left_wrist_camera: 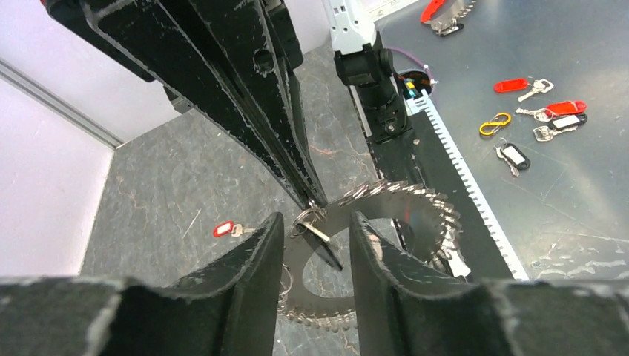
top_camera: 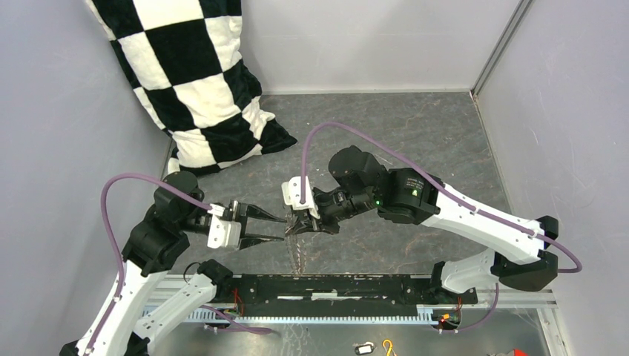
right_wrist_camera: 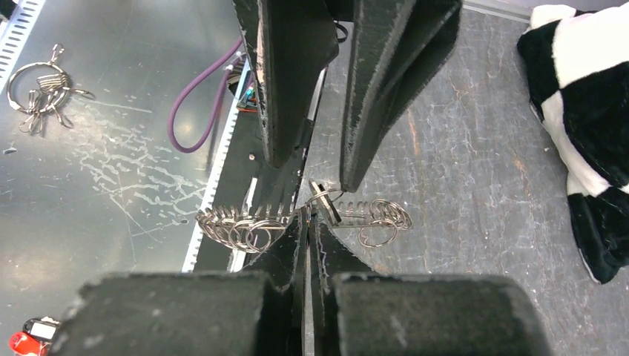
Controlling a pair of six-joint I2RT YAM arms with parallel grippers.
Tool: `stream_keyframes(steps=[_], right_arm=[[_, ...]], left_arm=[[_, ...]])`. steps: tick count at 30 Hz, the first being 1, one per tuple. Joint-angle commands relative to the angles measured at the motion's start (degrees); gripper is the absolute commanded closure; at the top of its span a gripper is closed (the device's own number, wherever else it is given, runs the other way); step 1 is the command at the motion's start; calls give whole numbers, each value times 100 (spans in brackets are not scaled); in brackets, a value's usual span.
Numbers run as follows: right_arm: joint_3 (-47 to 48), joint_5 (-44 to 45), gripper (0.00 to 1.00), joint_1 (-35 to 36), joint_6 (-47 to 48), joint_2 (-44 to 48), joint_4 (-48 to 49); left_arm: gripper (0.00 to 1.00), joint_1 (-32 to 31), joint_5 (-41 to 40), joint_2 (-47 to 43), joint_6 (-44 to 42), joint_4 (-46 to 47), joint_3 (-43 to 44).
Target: Put the keys on the keyring
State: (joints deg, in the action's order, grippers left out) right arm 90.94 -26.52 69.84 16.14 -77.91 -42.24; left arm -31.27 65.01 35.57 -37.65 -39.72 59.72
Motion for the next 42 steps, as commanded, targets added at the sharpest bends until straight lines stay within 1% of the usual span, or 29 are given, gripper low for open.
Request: stream_keyframes(steps=[1,5,8,11,15,21,29,34,38,42], right_arm=[[346,-285,100,-19,28,-4,106],[394,-372,100,-21,56,-57,28],[437,-410,100,-14,72,-97,31],[477,-424,100,-15,66,-135,45],[556,-424,100,-15,49,-181,32],[532,-456,100,-23,47,-181,47],[466,-315,100,-22,4,-147,115],[301,-120,100,-111,-164,-28,331],[104,-101,100,-280,-370,131,648],[-285,-106,100,-424,-649,406,1211]], left_arm=[[52,-2,-117,-18,-918,-352,70],[41,-2,-220,-33,-1149,-370,70],[41,-4,-137,-10,-1141,-370,57],[46,-3,81,60,-1049,-363,57],[56,-2,211,176,-912,-361,61],[65,-2,234,186,-929,-363,35],[86,-2,239,172,-930,-361,39],[96,-2,197,77,-972,-363,-21],[98,-7,165,10,-1059,-361,-53],[98,-2,131,-115,-1207,-363,-145]])
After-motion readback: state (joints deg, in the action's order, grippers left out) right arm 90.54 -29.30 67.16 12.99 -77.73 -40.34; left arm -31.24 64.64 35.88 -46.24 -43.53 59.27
